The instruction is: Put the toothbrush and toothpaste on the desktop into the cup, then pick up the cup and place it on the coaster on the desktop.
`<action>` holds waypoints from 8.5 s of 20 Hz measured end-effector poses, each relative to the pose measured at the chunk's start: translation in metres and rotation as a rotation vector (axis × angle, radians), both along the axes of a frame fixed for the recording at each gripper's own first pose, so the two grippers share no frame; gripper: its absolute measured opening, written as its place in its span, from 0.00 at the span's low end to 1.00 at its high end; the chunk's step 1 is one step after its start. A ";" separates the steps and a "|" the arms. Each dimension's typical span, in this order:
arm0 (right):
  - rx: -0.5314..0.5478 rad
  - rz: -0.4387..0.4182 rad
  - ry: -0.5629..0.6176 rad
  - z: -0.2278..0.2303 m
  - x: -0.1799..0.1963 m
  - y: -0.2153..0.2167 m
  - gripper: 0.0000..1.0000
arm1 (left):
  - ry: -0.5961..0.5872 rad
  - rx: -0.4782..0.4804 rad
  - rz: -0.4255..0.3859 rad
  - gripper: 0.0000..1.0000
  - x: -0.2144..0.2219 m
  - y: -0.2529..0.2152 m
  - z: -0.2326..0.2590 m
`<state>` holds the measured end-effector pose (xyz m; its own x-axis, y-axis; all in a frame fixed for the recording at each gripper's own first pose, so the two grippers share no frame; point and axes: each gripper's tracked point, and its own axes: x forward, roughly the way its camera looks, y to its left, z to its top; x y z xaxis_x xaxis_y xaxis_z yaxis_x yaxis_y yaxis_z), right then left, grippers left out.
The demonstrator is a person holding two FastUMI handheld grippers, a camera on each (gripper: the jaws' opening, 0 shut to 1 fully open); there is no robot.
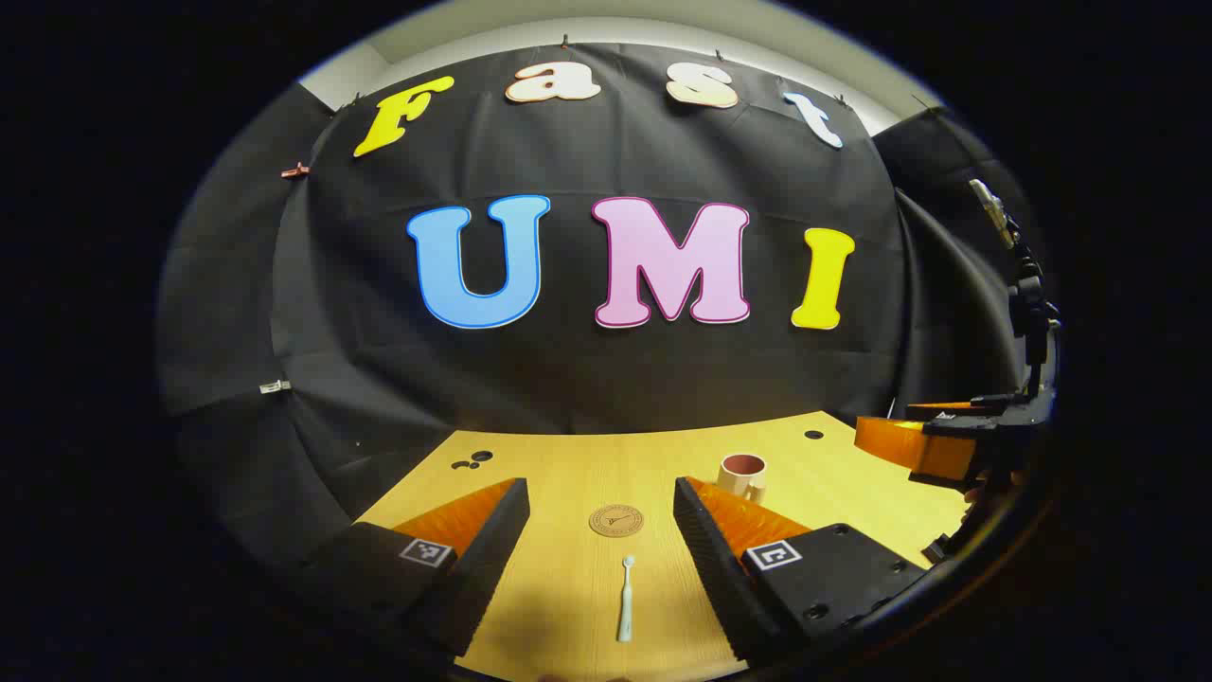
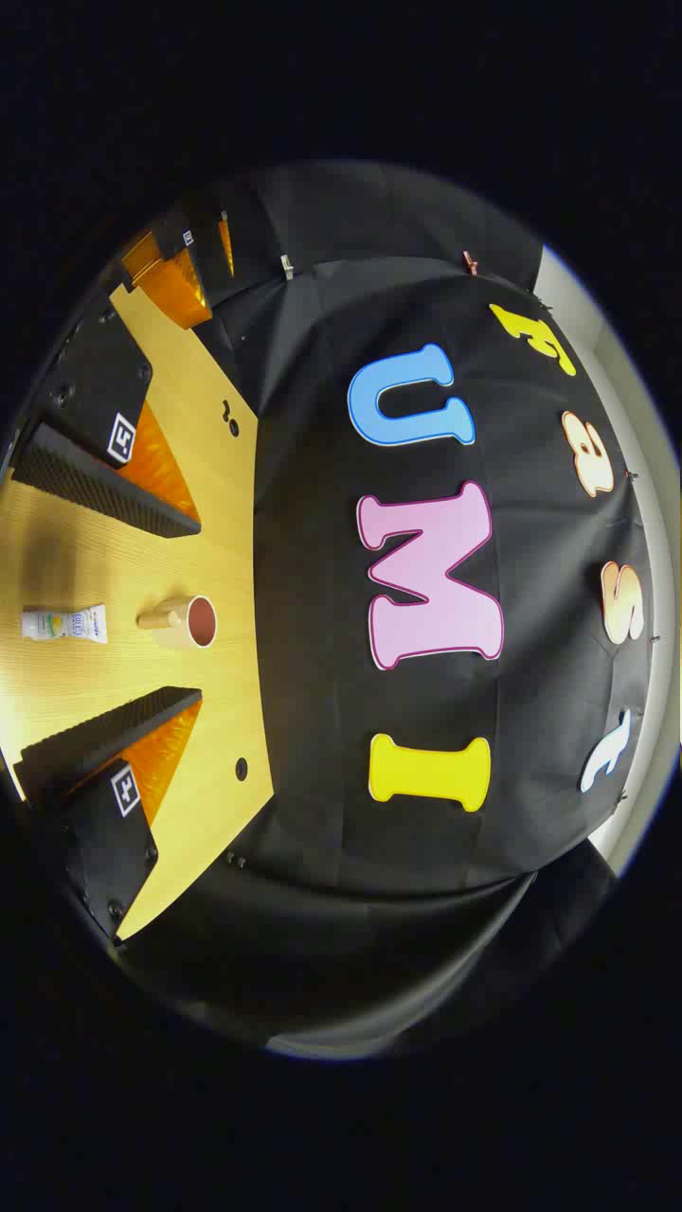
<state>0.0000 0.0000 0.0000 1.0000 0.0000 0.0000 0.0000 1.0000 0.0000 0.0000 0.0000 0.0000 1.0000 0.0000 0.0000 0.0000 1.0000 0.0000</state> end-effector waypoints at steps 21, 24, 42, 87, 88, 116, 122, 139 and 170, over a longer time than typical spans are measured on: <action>-0.020 -0.003 0.045 -0.014 0.000 -0.002 0.98 | 0.029 -0.029 0.011 0.97 0.006 -0.002 -0.005; -0.014 0.007 0.075 -0.022 0.003 0.000 0.98 | 0.034 -0.028 0.009 0.97 0.006 -0.002 -0.007; -0.118 0.102 0.483 -0.131 0.058 0.010 0.98 | 0.131 -0.042 0.172 0.97 0.017 0.028 -0.041; -0.147 0.058 0.928 -0.274 0.072 -0.018 0.28 | 0.382 -0.054 0.268 0.99 -0.005 0.055 -0.114; -0.133 0.052 0.932 -0.278 0.073 -0.018 0.22 | 0.383 -0.053 0.261 0.99 -0.006 0.057 -0.115; 0.073 0.055 0.807 -0.204 -0.042 -0.081 0.21 | 0.886 -0.064 -0.071 0.81 0.112 -0.019 -0.271; 0.086 0.100 0.796 -0.198 -0.022 -0.076 0.21 | 0.942 0.022 -0.105 0.62 0.109 -0.021 -0.280; 0.075 0.194 0.577 -0.113 0.085 -0.058 0.21 | 0.917 -0.002 -0.049 0.07 0.122 -0.016 -0.274; -0.032 0.337 -0.042 -0.040 0.301 0.000 0.20 | 0.375 -0.203 -0.023 0.07 0.136 -0.058 -0.111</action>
